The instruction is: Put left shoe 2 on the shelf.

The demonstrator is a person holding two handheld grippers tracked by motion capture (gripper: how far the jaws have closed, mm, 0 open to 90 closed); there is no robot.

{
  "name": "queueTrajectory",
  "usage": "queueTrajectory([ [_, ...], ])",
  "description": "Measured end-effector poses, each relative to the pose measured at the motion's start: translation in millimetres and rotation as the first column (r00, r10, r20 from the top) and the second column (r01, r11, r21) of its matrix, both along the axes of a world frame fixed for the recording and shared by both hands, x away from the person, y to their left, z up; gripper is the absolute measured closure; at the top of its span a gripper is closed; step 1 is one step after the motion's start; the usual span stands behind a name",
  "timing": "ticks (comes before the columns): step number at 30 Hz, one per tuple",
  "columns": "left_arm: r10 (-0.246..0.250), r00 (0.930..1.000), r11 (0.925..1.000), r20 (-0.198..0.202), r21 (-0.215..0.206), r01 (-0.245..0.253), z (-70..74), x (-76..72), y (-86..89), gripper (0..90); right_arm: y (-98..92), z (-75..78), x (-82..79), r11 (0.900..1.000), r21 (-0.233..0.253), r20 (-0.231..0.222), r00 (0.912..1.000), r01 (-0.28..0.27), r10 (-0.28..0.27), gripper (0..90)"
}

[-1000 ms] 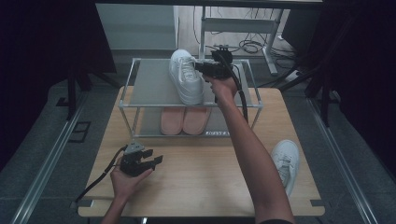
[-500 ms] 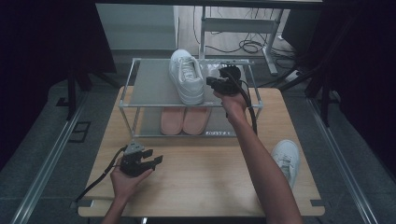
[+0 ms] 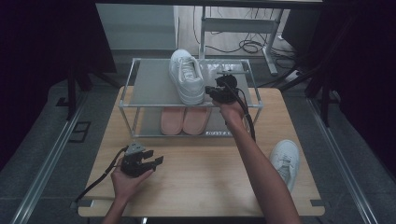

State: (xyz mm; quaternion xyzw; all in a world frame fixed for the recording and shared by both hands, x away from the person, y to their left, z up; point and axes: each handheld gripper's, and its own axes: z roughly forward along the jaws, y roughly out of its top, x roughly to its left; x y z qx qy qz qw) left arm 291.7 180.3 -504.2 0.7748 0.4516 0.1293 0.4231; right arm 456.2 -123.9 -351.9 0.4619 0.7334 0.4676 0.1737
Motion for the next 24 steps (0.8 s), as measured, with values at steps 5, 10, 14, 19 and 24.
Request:
queueTrajectory([
  [5, 0.004, 1.0, 1.0, 0.002, -0.003, -0.004, 0.0, -0.1, -0.1, 46.3, 6.2, 0.4, -3.6, 1.0, -0.013, 0.013, 0.9999, 0.009, -0.008, 89.8],
  [10, 0.005, 1.0, 1.0, 0.003, -0.002, -0.005, 0.3, 0.0, 0.3, 46.2, 12.0, 2.0, -5.1, 1.0, -0.007, 0.012, 0.9999, 0.001, 0.0, 89.9],
  [14, 0.006, 1.0, 1.0, 0.0, -0.003, -0.006, 0.0, -0.2, -0.2, 46.3, 20.6, 2.4, -7.5, 1.0, -0.007, 0.014, 0.9997, -0.017, 0.017, 89.9],
  [19, 0.004, 1.0, 1.0, 0.002, -0.002, -0.004, -0.1, -0.1, -0.1, 46.3, 29.9, 2.4, -8.8, 0.999, 0.003, 0.013, 0.9991, -0.041, 0.041, 89.9],
  [24, 0.005, 1.0, 1.0, 0.002, -0.004, -0.005, 0.4, -0.2, 0.2, 46.3, 42.6, 2.7, -10.3, 0.998, 0.009, 0.013, 0.9977, -0.067, 0.067, 89.9],
])
